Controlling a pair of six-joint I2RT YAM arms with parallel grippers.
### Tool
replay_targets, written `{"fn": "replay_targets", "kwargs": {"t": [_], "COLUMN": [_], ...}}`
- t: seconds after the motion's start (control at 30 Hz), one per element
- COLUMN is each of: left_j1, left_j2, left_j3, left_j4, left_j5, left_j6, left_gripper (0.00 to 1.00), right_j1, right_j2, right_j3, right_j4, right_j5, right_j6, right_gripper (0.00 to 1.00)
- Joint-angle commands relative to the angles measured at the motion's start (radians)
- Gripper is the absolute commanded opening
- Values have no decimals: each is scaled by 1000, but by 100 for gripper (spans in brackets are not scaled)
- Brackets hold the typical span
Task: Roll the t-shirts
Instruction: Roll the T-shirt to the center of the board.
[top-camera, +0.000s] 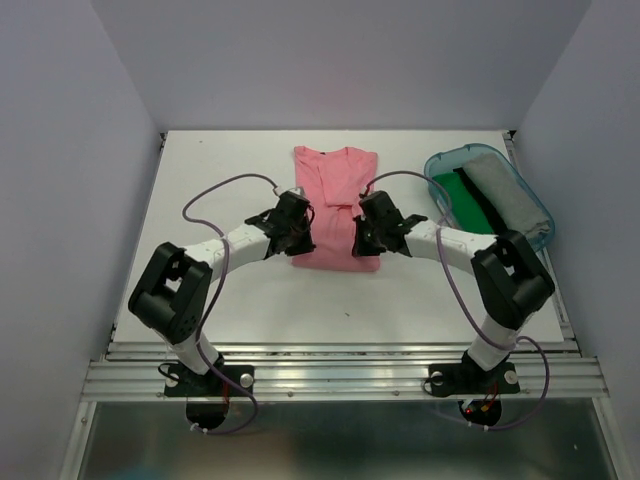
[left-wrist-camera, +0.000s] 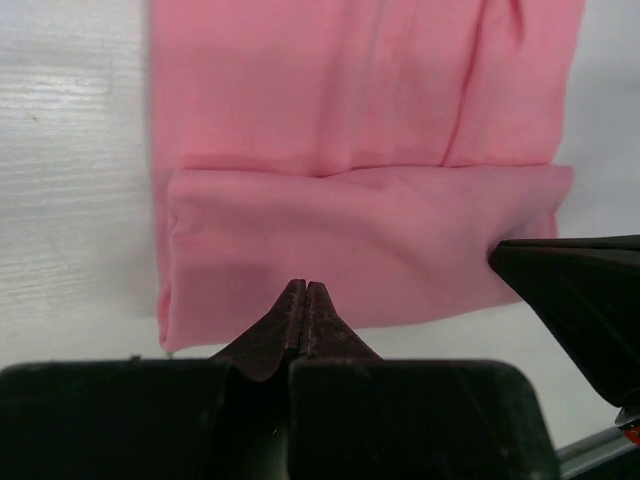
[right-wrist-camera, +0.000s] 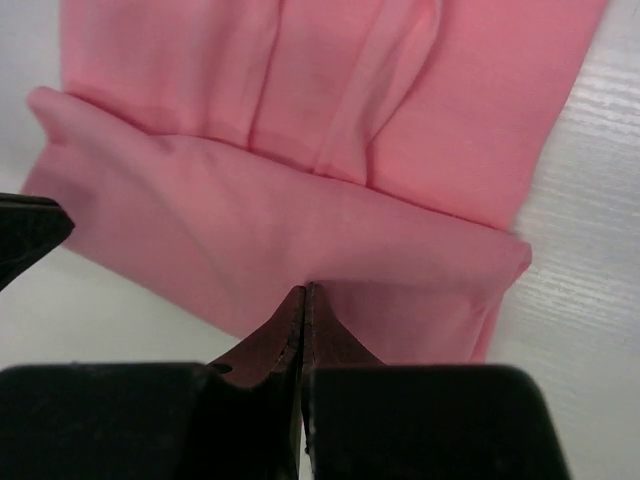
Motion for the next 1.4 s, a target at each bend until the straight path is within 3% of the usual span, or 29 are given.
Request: {"fn": "replay_targets", "kwargs": {"t": [0.0, 0.13, 0.27, 0.37, 0.43, 0.6, 0.67, 0.77, 0.87, 1.07, 1.27, 1.33, 1.37], "left_j1": [4, 2, 4, 11, 39, 186, 241, 313, 347, 375, 382, 384, 386], "left_j2": [56, 84, 11, -73, -135, -262, -304, -368, -408, -431, -454, -459, -460], "left_j3": [-57, -50, -3, 95, 139, 155, 144, 143, 138, 82, 25, 14, 8], "left_j4": [53, 47, -40, -118, -166, -215, -224, -256, -272, -264, -232, -226, -223], "left_j5": [-73, -70, -105, -135, -145, -80, -52, -53, -56, -33, 0, 3, 5], "left_j6": [-14, -6, 18, 52, 72, 95, 97, 100, 103, 98, 83, 80, 77], "left_gripper": [0, 0, 0, 0, 0, 0, 0, 0, 0, 0, 0, 0, 0], "right_j1": [0, 0, 0, 0, 34, 136, 226, 343, 408, 439, 439, 439, 439], "right_j2": [82, 72, -19, -97, -138, -157, -155, -117, -47, 16, 102, 128, 153], "right_j3": [-4, -1, 15, 26, 25, 12, 0, -23, -35, -54, -66, -77, -69], "right_j4": [53, 39, -4, -6, 6, 26, 48, 76, 86, 151, 236, 296, 303], "right_j5": [16, 46, 76, 98, 133, 221, 266, 417, 484, 428, 492, 508, 518], "right_j6": [-3, -23, -63, -126, -193, -351, -423, -624, -719, -763, -790, -801, -802], "right_gripper": [1, 1, 1, 16, 41, 66, 70, 72, 71, 72, 71, 65, 58]}}
